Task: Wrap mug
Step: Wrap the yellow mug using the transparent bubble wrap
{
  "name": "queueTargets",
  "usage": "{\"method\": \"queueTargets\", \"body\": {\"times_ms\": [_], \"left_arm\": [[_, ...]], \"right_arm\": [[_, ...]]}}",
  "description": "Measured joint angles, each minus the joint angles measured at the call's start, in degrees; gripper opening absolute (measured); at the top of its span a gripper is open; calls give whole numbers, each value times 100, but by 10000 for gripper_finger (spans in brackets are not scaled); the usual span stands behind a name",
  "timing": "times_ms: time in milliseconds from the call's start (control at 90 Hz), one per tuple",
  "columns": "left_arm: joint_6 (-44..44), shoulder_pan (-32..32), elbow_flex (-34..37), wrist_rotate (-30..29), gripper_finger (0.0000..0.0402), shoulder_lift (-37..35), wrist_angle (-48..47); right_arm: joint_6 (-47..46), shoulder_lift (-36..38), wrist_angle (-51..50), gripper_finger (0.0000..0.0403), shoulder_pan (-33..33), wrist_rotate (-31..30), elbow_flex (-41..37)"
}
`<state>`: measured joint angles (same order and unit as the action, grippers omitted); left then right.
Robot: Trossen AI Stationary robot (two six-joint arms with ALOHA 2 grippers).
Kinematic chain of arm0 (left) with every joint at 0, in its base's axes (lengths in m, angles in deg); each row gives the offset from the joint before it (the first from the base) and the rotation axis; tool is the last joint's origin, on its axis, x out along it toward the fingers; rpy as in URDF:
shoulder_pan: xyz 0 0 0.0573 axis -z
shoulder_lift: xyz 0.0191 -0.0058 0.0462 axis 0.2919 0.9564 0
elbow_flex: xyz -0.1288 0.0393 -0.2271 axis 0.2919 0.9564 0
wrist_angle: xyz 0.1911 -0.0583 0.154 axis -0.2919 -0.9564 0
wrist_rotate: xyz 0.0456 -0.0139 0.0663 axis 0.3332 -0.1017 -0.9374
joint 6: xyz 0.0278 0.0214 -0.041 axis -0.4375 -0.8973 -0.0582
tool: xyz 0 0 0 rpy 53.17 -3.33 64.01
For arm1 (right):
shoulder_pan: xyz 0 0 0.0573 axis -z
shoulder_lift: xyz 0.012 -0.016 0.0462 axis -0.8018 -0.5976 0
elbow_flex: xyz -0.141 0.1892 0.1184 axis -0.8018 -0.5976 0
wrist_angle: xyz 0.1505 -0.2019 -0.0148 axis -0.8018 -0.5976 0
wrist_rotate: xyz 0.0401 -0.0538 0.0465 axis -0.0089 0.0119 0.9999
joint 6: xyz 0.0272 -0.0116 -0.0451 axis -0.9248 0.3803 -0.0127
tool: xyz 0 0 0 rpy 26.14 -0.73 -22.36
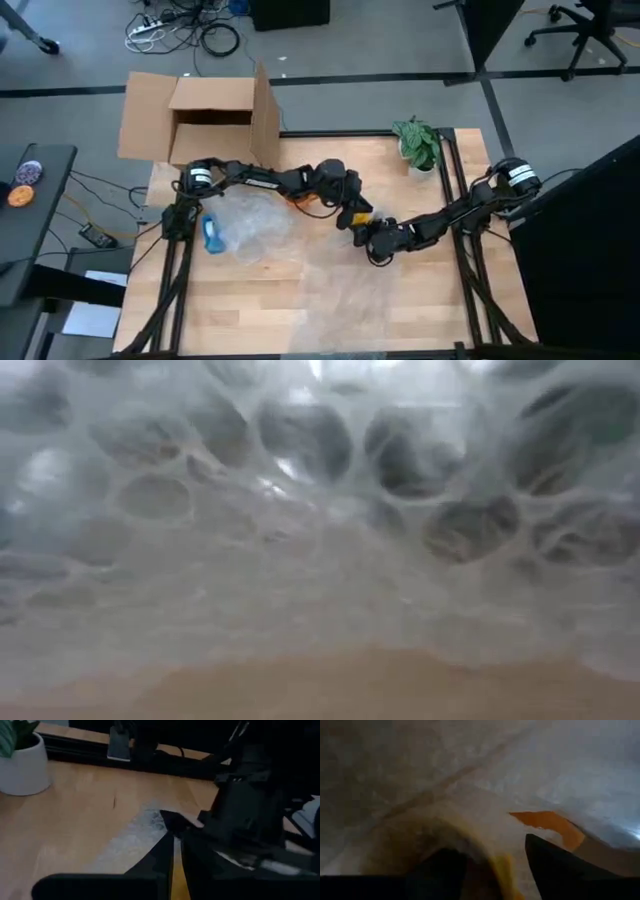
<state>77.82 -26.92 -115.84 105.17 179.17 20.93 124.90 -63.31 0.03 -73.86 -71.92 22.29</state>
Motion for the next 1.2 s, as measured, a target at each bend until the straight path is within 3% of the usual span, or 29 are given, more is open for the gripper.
{"method": "queueTargets", "body": {"times_ms": [311,656,767,900,1056,1200], "left_arm": [[-157,193,0,-71,19,0,-360],[-244,243,-1,-94,19,-9,-572],[-244,324,-9,-116,19,-15,-696],[-279,484,-9,-149,19,-23,-893],[-281,686,-2,-199,19,-41,-1108],[-325,766,2,-350,19,-39,-1359]], "right_arm": [[-784,7,65,249,-464,-685,4],[-2117,390,-1,255,-1398,-1504,9],[-3382,977,-259,249,-1640,-2035,11],[-5601,1854,-1088,244,-1838,-2612,-99],[-8948,2487,-2213,246,-1849,-2158,-298],[-10734,2574,-3342,246,-1699,-1633,-381]]}}
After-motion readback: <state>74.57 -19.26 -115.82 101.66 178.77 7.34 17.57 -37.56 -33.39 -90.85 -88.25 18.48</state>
